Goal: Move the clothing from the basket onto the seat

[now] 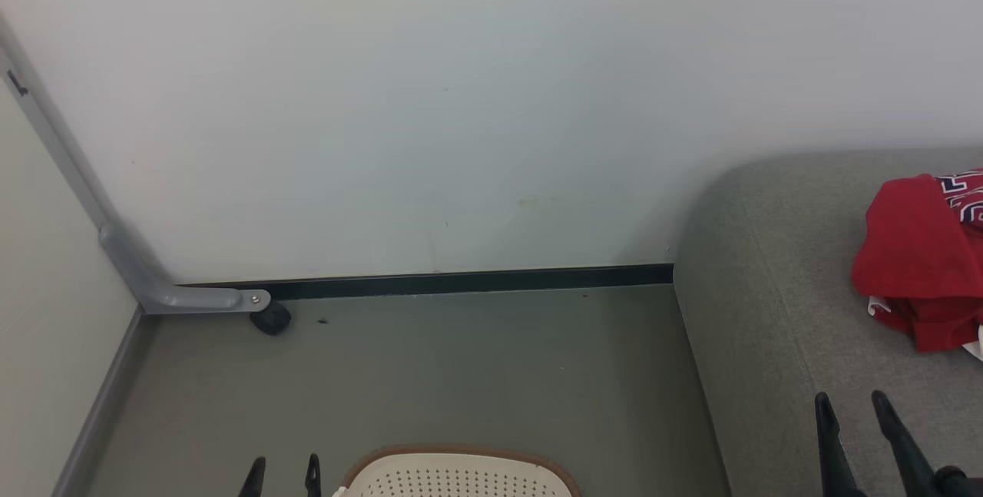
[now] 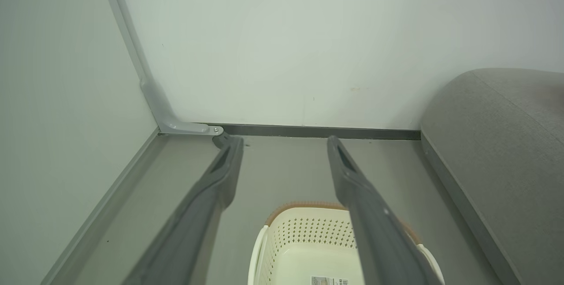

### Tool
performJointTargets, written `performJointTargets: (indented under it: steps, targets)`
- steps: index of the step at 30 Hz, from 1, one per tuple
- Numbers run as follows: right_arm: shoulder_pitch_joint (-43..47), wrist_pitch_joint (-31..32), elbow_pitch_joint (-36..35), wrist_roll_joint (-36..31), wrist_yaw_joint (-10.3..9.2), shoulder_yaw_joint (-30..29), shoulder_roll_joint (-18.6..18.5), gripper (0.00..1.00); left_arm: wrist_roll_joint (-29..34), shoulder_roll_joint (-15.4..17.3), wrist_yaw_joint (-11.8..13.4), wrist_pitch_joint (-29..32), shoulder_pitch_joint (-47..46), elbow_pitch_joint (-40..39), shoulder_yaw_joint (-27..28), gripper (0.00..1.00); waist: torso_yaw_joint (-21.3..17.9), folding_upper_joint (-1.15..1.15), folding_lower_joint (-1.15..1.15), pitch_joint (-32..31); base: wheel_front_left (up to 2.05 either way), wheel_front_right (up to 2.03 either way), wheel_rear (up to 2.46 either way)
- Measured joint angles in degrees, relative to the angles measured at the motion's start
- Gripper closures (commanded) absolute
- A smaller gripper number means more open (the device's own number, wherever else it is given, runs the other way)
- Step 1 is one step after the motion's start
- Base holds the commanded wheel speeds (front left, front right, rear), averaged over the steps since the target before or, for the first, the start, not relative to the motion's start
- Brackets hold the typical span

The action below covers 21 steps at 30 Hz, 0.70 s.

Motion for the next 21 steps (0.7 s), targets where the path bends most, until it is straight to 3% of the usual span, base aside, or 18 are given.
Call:
performJointTargets:
  steps: [1, 11, 21]
  targets:
    - [0.02, 0.18, 0.05, -0.01, 0.01, 0.05, 0.05, 1.00, 0.00, -0.12, -0.01, 0.01, 0.01, 0.19, -0.02, 1.00, 0.05, 0.00, 0.00, 0.01, 0.00, 0.00, 0.00]
    - [1.04, 0.93, 4.67, 2.68, 0.08, 0.22, 1.74, 1.00, -2.14, -0.94, -0.59, 0.78, 1.87, 3.60, 0.37, 1.00, 0.11, 0.00, 0.00, 0.08, 0.00, 0.00, 0.00]
    - [0.60, 2.83, 6.13, 11.72, 0.42, -0.77, 2.10, 1.00, -11.12, -1.11, -2.11, 2.34, 1.58, 4.05, 2.07, 1.00, 0.18, 0.00, 0.00, 0.18, 0.00, 0.00, 0.00]
